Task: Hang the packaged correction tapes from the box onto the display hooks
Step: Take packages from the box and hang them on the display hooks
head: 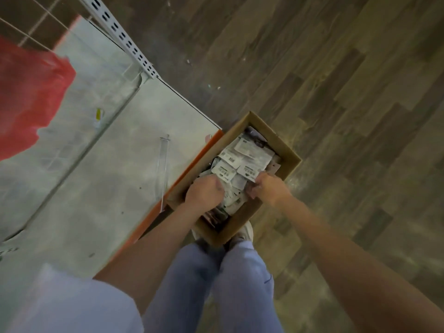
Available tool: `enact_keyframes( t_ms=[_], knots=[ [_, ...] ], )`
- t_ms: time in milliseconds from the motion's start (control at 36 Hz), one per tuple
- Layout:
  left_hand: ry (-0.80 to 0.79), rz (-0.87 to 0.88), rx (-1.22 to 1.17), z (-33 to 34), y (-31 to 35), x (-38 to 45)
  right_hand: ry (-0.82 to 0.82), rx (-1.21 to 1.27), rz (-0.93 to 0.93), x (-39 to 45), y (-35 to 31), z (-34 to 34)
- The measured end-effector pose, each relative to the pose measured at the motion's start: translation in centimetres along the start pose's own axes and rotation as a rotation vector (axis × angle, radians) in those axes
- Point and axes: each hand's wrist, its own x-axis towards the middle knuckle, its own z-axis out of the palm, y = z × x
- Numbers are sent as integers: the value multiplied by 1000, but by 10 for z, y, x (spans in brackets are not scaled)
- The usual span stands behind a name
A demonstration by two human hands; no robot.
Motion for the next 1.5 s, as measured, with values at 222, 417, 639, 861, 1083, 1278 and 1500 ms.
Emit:
enact_keyframes(
  t_ms=[222,417,639,861,1083,1278,1500],
  knots=[
    [-47,-166,-294,70,-27,156,162,-24,92,116,31,21],
    [0,-355,-628,123,-31,234,228,-119,44,179,50,39],
    [43,-400,-775,123,-22,216,312,-273,35,163,42,55],
    [-27,-236,-793,86,0,101,281,32,96,59,8,52],
    [-97,-230,-838,36,20,-11,111,358,54,-48,-31,32],
    [-35,-221,-1027,-13,31,-68,-75,609,-63,-119,-60,-18],
    [3,-251,-1103,-67,40,-121,-118,287,-213,-141,-93,-34]
  ],
)
